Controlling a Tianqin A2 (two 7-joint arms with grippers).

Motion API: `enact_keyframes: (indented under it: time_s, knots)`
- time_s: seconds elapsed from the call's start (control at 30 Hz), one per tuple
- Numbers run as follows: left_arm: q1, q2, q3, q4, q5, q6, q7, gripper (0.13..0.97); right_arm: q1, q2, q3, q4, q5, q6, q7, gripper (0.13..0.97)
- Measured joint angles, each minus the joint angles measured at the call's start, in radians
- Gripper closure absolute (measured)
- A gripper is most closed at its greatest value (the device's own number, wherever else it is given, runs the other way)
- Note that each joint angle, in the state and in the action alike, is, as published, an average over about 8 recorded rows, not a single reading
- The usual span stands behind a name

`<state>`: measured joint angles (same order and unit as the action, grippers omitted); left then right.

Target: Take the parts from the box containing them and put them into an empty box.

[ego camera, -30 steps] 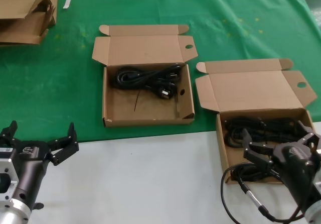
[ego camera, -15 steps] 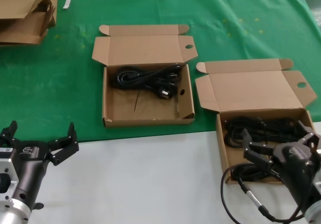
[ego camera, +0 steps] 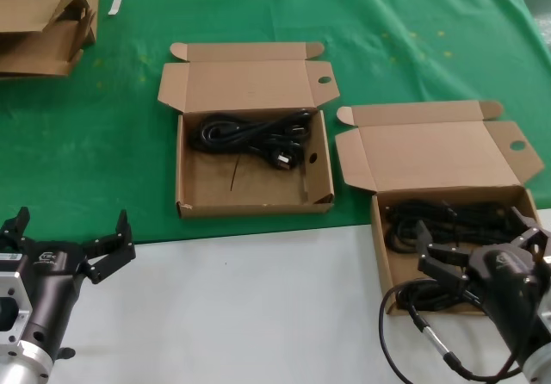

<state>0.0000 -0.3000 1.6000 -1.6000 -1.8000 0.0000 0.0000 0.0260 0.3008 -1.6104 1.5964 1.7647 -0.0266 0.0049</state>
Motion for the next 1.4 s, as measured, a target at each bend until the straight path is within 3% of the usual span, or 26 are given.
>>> enact_keyframes:
  time_s: [1.4]
  knots:
    - [0.0, 0.0, 0.0, 0.0, 0.0, 0.0, 0.0, 0.132, 0.0, 0.0, 0.0, 0.0, 0.0, 0.0, 0.0, 0.129]
